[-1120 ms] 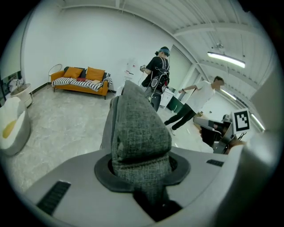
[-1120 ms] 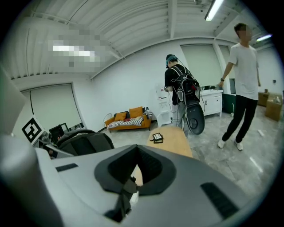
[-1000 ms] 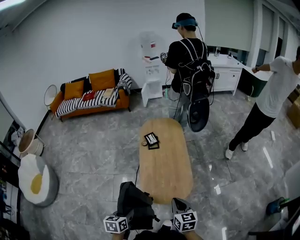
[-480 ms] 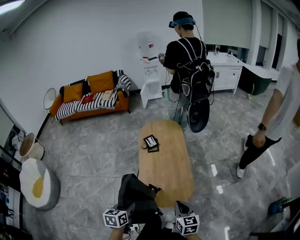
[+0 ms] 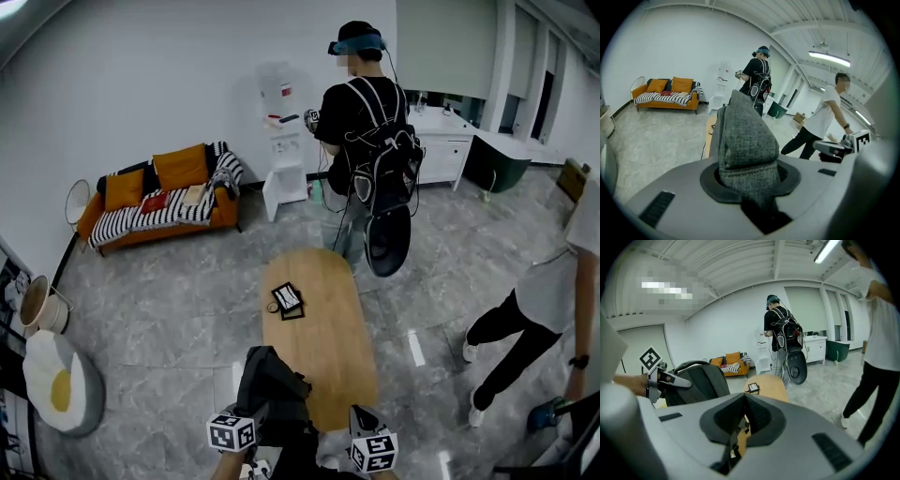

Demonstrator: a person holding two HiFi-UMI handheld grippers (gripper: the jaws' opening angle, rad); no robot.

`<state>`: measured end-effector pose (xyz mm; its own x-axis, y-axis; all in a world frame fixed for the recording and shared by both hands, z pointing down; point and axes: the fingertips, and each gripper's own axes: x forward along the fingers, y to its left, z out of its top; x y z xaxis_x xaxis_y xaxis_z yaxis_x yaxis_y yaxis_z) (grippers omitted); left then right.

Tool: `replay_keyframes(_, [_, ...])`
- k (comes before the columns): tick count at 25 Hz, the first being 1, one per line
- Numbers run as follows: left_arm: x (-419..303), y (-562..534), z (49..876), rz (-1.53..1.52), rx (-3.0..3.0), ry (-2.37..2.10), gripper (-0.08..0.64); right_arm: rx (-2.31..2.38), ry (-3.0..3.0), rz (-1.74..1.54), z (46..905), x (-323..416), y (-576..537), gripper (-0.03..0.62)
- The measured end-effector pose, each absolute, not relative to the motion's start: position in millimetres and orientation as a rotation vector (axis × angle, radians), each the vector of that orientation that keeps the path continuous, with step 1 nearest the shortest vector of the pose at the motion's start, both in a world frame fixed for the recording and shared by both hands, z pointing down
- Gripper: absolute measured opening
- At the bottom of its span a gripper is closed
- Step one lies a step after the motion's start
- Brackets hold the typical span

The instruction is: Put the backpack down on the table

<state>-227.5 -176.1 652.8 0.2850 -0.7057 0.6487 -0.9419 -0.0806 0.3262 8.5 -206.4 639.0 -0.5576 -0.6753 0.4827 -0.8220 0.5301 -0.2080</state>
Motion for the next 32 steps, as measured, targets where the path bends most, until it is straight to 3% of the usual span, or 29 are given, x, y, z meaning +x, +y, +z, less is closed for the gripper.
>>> replay_keyframes(10, [-257.0, -278.3, 651.5, 0.487, 1.948, -1.386, 0.118, 1.272, -2.358, 0.588, 627.8, -18.8, -265.1, 0.011])
replay_keyframes(22, [-299.2, -422.2, 666.9, 0.732, 2.185, -1.254, 0.115, 1.423, -2.156, 0.674, 645.1, -2.4, -303.0, 0.011])
replay_keyframes(32, [-229.9, -421.1, 743.9, 1.124, 2.57, -0.972, 0.115, 1.497, -2.026, 0.743, 659.4, 31.2, -297.8, 0.01])
